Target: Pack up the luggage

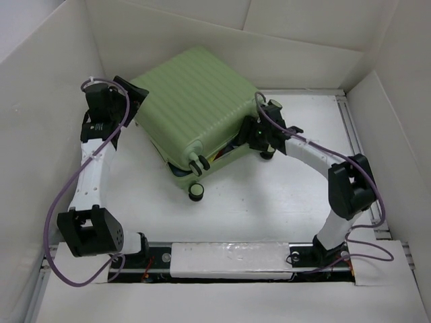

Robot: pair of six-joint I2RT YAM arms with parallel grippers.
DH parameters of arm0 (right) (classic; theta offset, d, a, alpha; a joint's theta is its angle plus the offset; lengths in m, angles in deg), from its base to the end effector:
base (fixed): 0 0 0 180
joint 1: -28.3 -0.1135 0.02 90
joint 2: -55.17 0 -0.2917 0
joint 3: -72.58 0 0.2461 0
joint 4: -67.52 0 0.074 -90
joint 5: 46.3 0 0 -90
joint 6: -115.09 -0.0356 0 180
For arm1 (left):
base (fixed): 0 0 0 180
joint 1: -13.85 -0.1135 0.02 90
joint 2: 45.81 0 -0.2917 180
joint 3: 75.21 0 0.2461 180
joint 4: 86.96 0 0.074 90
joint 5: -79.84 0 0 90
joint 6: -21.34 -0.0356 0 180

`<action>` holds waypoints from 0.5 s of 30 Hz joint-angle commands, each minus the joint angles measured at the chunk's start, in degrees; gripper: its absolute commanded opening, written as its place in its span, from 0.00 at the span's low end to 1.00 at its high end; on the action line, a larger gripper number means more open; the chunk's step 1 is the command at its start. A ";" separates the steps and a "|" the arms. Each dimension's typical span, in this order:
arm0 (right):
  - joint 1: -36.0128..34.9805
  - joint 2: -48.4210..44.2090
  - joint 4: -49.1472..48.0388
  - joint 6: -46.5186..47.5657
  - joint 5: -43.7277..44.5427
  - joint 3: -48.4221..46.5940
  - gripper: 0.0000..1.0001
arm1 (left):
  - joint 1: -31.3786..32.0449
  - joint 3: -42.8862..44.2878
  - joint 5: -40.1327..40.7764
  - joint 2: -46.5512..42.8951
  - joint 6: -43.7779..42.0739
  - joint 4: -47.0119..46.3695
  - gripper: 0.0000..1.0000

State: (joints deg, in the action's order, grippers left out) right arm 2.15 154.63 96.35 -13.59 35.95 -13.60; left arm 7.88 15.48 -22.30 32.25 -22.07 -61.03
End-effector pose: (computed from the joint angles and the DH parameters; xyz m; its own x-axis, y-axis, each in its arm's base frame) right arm 0.3466 0.1755 0.2714 -0.7989 0.2976 -0.5226 -0.0348 0.8446 0.5342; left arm 0.3048 0.0243 0.4277 -0.2312 -0.7383 -0.6336 -0.0962 0.6654 -0.7402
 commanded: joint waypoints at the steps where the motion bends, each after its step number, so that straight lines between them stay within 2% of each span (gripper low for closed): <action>1: -3.02 2.75 -5.93 -7.98 2.98 -2.46 0.76 | 0.79 -1.86 -1.04 -3.62 -0.62 -2.59 0.84; 2: -3.90 3.45 -5.93 -8.86 3.70 -2.46 0.71 | 0.79 -1.87 -0.35 -3.62 -2.10 -1.89 0.84; 4: -4.52 4.51 -5.93 -10.28 4.84 -1.50 0.42 | 0.79 -1.87 0.36 -4.15 -2.72 -1.10 0.84; 6: -5.05 3.64 -5.93 -10.80 6.77 1.13 0.19 | 0.79 -0.47 0.98 -4.15 -3.34 -0.56 0.84; 8: -4.35 1.36 -5.14 -9.94 9.23 4.03 0.07 | 0.79 1.46 2.47 -4.15 -3.87 0.14 0.84; 10: -2.34 -3.54 -3.13 -6.96 10.55 9.39 0.00 | 0.79 2.00 2.47 -4.15 -3.87 0.14 0.84; 14: 7.23 -13.83 2.67 1.99 12.76 16.08 0.00 | 0.79 4.45 3.61 -2.92 -4.57 1.36 0.84; 15: 11.78 -15.59 3.64 4.11 13.45 16.61 0.00 | 0.79 4.98 4.14 -2.92 -5.10 2.24 0.84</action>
State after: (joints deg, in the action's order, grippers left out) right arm 4.60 146.98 89.29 -26.96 44.37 -0.55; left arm 8.88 16.71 -19.94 30.20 -25.13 -58.98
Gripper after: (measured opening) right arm 0.138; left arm 0.843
